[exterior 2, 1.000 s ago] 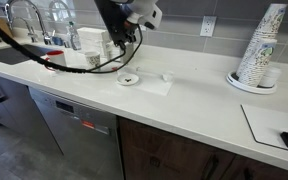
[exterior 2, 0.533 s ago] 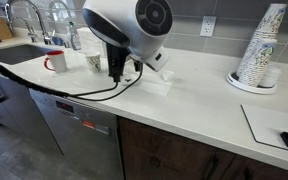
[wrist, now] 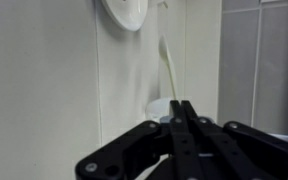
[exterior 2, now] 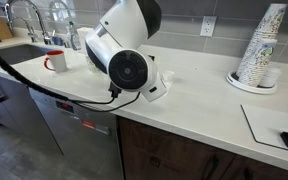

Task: Remove the spoon from the styrofoam cup and place it on the table near the styrofoam lid

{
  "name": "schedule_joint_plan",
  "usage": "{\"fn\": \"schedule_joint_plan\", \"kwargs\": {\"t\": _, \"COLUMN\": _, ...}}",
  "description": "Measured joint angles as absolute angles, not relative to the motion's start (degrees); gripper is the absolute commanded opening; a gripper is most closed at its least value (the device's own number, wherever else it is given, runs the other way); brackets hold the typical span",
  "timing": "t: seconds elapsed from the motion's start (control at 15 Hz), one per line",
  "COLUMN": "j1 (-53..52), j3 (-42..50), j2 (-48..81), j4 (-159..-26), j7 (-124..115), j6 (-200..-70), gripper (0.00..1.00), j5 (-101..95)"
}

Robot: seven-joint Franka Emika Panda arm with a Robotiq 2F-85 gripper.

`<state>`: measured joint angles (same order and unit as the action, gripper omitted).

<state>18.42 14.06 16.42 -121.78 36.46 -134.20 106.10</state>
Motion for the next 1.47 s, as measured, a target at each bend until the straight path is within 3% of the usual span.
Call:
{"fn": "schedule_joint_plan", "kwargs": {"t": 0.33, "j1": 15.3, "j3": 14.0, "j2": 19.6, "j4": -119.8, "j7": 36.8, "j6": -139.9, "gripper": 0.01, "j5": 109.4}}
{"fn": "schedule_joint_plan", "kwargs": {"t": 0.4, "j1": 14.6, "j3": 14.0, "j2": 20.2, "j4": -119.4, "j7": 36.7, "j6": -140.8, "gripper": 0.29, "j5": 109.4}}
{"fn": "schedule_joint_plan", "kwargs": {"t": 0.53, "j1": 13.4, "j3": 14.0, "j2": 21.4, "j4": -118.4, "j7": 36.6, "j6": -142.5, "gripper": 0.36, "j5": 109.3}}
{"fn": "schedule_joint_plan", "kwargs": {"t": 1.07, "j1": 11.7, "j3": 14.0, "j2": 24.4, "j4": -115.4, "j7": 35.9, "j6": -145.3, "gripper": 0.96, "j5": 108.1}}
{"fn": "schedule_joint_plan", "kwargs": {"t": 1.13, "j1": 11.7, "j3": 14.1, "j2": 24.5, "j4": -115.2, "j7": 35.9, "j6": -145.6, "gripper": 1.0, "j5": 107.6}}
{"fn": "schedule_joint_plan", "kwargs": {"t": 1.47, "j1": 10.1, "j3": 14.7, "j2": 21.6, "j4": -114.7, "j7": 31.6, "j6": -148.5, "gripper": 1.0, "j5": 93.3}}
